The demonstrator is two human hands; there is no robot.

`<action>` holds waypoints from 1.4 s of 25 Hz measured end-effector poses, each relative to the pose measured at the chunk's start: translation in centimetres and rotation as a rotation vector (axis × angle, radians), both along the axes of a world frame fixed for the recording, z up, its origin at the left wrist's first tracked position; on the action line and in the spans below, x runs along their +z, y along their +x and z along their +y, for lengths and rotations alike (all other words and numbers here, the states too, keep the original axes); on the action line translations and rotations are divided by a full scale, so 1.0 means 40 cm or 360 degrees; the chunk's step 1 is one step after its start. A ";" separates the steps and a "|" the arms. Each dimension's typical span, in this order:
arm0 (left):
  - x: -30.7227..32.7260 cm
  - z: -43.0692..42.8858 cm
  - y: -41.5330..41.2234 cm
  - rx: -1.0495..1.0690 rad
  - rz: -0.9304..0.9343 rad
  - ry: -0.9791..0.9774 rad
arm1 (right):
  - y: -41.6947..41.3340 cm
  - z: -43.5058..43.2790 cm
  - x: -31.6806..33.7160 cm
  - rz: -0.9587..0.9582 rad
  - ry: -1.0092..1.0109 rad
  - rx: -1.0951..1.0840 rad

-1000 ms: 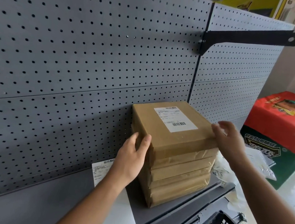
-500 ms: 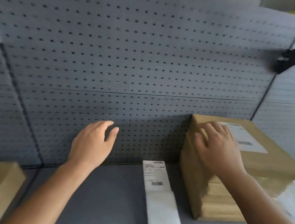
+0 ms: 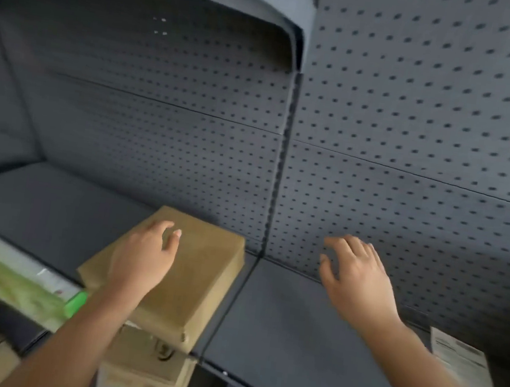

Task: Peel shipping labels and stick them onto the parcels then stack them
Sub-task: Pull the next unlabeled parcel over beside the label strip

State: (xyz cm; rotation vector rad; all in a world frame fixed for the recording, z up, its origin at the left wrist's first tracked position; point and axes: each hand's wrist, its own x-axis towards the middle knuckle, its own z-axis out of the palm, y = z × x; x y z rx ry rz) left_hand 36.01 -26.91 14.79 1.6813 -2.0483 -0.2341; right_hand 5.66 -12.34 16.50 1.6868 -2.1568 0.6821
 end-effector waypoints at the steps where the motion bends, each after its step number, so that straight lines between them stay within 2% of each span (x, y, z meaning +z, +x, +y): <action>1: -0.017 -0.018 0.052 0.0068 0.0008 0.0024 | 0.045 -0.036 -0.016 -0.0068 0.0054 0.0048; 3: -0.056 -0.049 0.139 0.0189 -0.0001 0.0099 | 0.131 -0.088 -0.050 -0.0289 0.0233 0.0115; 5: -0.094 -0.073 0.214 0.0285 0.0045 0.0222 | 0.209 -0.132 -0.090 -0.0666 0.0378 0.0141; 10: -0.168 -0.108 0.312 0.0410 0.0542 0.0623 | 0.367 -0.199 -0.163 -0.1857 0.0648 0.0159; 13: -0.167 -0.100 0.316 0.0419 0.0733 0.0692 | 0.438 -0.213 -0.203 -0.2191 0.0656 0.0122; 19: -0.137 -0.058 0.286 0.0387 0.0959 0.0781 | 0.417 -0.199 -0.196 -0.2341 0.0524 0.0026; 23: -0.106 0.009 0.181 0.0138 0.0852 0.0752 | 0.303 -0.119 -0.141 -0.2296 0.0375 -0.0084; 29: -0.072 0.104 -0.057 -0.0344 0.0923 0.0826 | 0.082 0.060 -0.076 -0.2208 0.0007 -0.0337; 35: -0.098 0.204 -0.268 -0.0642 0.0793 0.0923 | -0.065 0.243 -0.099 -0.2159 -0.0108 -0.0582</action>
